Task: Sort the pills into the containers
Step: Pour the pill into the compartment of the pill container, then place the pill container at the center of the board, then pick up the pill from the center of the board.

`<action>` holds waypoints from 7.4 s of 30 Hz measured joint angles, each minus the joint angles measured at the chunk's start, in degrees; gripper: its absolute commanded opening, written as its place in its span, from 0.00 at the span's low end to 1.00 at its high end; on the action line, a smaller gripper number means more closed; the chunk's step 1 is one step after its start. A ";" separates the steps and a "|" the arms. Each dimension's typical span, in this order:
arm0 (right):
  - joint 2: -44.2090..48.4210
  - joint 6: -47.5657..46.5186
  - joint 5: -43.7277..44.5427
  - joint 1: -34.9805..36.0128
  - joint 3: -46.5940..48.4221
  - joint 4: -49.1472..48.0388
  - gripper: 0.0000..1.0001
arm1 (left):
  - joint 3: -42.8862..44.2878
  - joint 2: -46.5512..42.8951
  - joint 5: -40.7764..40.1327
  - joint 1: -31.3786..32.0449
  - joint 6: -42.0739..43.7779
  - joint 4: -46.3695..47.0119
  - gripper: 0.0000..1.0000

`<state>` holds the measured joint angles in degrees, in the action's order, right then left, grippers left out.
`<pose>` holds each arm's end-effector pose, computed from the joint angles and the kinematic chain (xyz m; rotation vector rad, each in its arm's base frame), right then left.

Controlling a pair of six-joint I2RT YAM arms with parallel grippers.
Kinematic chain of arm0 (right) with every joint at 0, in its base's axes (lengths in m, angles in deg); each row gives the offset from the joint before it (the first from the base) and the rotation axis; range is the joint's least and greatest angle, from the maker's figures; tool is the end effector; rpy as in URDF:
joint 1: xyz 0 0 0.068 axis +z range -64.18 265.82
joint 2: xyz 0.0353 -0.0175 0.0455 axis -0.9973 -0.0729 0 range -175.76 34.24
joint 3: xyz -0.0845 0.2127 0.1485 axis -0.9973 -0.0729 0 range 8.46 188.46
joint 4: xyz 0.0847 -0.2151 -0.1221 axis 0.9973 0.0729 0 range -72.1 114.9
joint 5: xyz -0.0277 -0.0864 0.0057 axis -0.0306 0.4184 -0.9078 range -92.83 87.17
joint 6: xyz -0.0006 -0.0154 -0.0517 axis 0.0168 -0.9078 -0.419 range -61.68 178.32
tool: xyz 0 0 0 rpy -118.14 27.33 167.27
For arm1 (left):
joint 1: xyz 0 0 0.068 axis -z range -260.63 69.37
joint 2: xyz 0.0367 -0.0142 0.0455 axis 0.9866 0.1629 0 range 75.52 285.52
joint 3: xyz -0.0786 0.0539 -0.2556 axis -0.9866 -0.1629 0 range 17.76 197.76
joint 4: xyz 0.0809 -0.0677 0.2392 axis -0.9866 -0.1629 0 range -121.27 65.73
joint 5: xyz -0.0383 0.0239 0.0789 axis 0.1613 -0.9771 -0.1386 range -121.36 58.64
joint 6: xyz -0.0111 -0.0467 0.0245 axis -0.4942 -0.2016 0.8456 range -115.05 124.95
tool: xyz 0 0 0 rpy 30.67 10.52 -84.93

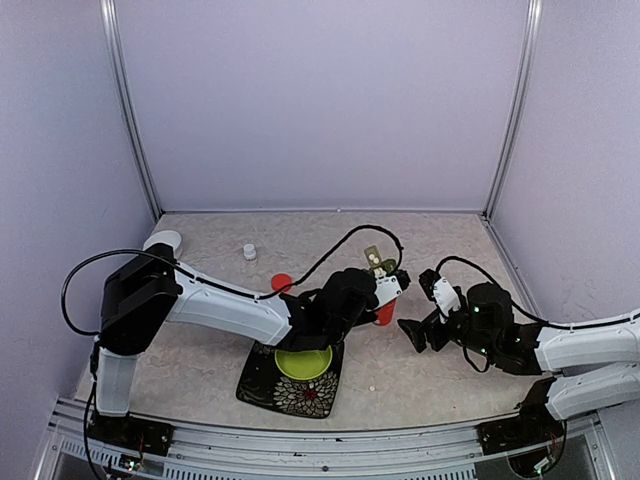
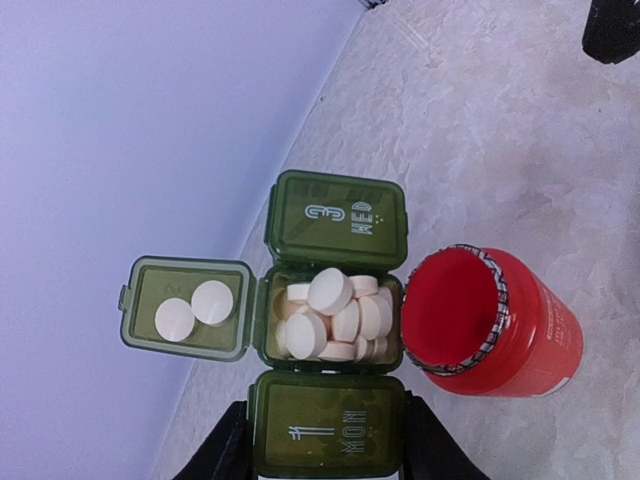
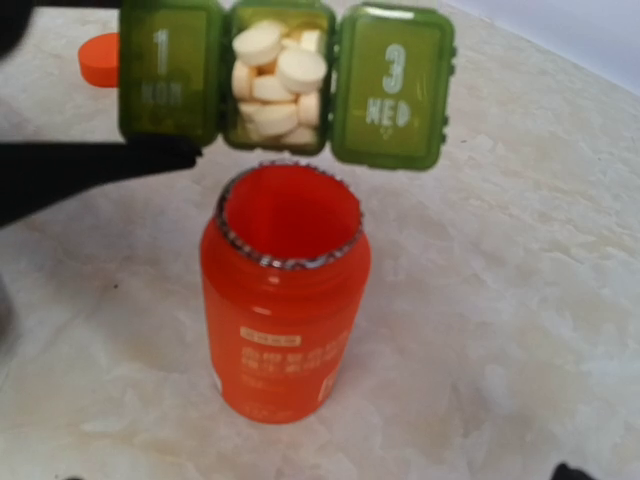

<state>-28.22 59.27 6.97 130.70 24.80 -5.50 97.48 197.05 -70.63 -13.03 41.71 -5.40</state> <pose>0.1541 0.1450 0.1703 -0.6343 1.8738 0.3557 0.2016 -0.4298 0.1803 1.1855 1.4706 0.3082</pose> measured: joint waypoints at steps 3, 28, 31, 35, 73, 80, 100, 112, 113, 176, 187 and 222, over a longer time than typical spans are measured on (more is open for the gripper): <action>0.00 0.00 0.00 0.00 0.00 0.00 1.00 | -0.09 0.13 -0.09 0.22 0.46 0.00 0.30; 0.00 0.00 0.00 0.00 0.00 0.00 1.00 | 0.00 1.20 -0.98 0.63 2.10 0.85 0.30; 0.00 0.00 0.00 0.00 0.00 -0.02 1.00 | 0.07 1.20 -0.31 0.63 1.84 0.85 0.30; 0.00 0.00 0.00 0.00 0.00 0.00 1.00 | 0.07 1.14 0.11 0.59 1.22 0.83 0.30; -0.02 0.00 0.00 0.00 0.00 0.00 1.00 | -0.52 1.18 -2.14 0.94 3.26 1.51 0.30; -0.02 0.00 -0.02 0.00 0.00 -0.02 1.00 | -0.50 1.16 -2.12 0.94 3.19 1.57 0.30; -0.02 0.00 -0.02 0.00 0.00 -0.02 1.00 | 0.70 1.11 -2.14 0.74 3.93 1.68 0.30; -0.66 0.00 -0.20 0.00 0.02 -0.04 1.00 | 0.66 2.29 -2.97 1.03 4.85 2.01 0.30; -0.79 -0.02 -0.20 0.00 0.00 -0.04 1.00 | 0.66 2.29 -2.99 1.03 4.85 2.01 0.30; -0.42 36.15 -3.23 -2.43 14.38 42.07 0.98 | -8.28 -8.15 40.00 -17.25 -33.22 -14.21 0.30; -4.68 36.50 -5.20 -2.54 12.50 43.93 0.71 | -8.33 -4.70 40.04 -16.61 -32.41 -13.60 0.33; -17.73 33.44 0.92 2.73 19.21 47.71 0.23 | -7.48 -1.95 36.04 -16.61 -34.62 -13.97 0.82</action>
<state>-45.94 92.71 7.89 133.44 44.01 42.22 90.01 195.11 -34.59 -29.64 7.08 -19.37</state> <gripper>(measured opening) 0.249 0.812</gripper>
